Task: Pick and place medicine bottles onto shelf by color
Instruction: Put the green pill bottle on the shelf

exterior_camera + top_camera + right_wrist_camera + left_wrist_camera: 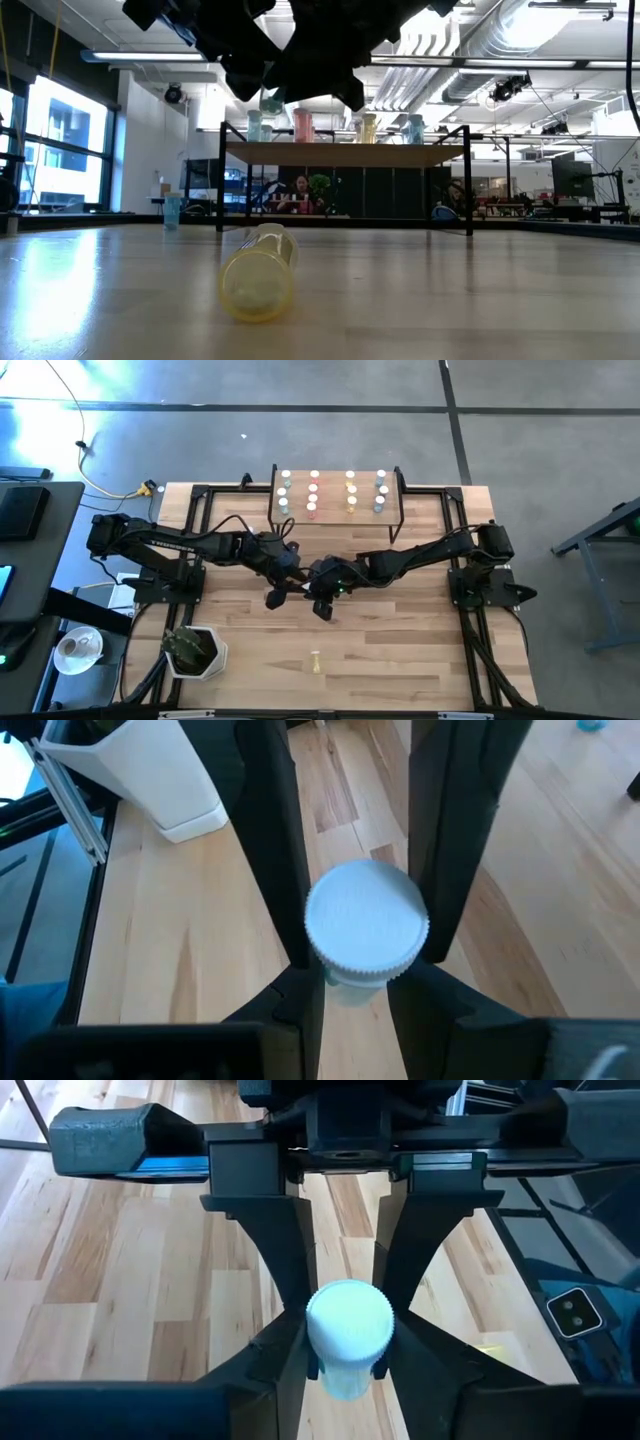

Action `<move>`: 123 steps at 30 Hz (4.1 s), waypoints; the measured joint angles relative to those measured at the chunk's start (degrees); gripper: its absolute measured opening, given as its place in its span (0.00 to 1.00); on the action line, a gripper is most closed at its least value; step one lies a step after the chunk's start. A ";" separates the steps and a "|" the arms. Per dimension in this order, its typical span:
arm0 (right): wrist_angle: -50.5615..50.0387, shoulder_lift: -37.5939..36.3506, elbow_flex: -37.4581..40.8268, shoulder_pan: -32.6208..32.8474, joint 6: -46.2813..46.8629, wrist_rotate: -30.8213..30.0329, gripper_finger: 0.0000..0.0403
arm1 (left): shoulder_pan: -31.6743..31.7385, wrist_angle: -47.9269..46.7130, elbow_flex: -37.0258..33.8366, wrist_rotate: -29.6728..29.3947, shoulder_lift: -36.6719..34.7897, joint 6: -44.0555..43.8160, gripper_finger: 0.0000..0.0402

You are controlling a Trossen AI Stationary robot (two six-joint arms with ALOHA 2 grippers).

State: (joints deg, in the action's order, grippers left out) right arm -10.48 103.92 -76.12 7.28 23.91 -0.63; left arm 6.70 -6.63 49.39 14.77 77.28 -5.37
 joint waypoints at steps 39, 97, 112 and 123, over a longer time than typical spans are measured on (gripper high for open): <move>-6.93 -10.74 0.04 -2.17 -4.27 2.15 0.46 | 2.25 0.03 -0.07 -5.12 -1.16 0.10 0.28; -14.60 -24.55 0.04 -5.42 -14.98 -8.45 0.46 | 20.55 3.05 -9.90 -28.92 -15.23 1.49 0.28; -14.58 -24.55 0.04 -5.41 -14.98 -8.45 0.46 | 21.86 3.79 -9.75 -28.70 -12.76 2.59 0.28; -14.58 -24.55 0.04 -5.42 -14.98 -8.46 0.46 | 21.86 3.78 -9.77 -29.10 -12.76 3.04 0.28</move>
State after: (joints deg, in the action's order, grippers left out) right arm -25.06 79.37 -76.07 1.86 8.93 -9.09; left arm 28.56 -2.85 39.62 -14.33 64.51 -2.33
